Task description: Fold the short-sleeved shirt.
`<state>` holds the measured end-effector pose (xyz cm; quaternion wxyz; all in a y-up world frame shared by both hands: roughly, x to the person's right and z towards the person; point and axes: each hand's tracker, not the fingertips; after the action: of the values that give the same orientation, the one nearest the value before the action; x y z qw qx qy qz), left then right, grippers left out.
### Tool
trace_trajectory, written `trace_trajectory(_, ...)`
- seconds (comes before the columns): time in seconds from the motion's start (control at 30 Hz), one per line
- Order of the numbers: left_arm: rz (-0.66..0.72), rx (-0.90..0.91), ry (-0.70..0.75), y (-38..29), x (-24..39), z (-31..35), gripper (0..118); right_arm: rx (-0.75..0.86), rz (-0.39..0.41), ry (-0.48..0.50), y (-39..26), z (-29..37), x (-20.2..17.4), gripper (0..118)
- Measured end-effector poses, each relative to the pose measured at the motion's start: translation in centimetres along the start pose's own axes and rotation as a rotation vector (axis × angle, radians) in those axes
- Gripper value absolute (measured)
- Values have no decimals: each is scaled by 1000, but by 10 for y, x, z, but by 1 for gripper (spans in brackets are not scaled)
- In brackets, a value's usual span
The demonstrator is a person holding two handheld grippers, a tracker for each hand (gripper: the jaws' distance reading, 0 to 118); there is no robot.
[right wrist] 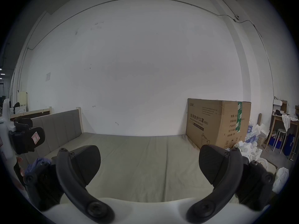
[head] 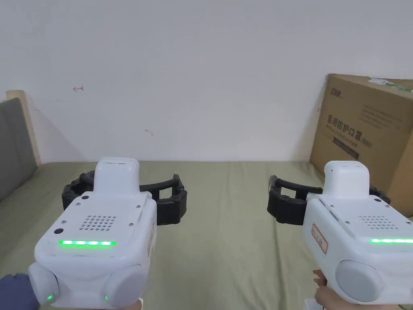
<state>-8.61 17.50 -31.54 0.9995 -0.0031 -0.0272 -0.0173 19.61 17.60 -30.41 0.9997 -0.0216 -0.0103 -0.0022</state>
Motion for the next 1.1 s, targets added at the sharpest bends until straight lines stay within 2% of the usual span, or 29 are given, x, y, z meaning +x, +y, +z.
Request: trace_trajectory(1.1,13,-32,2,-14,-1,-9,118,-37,-43,-14,-13,-10,3,118)
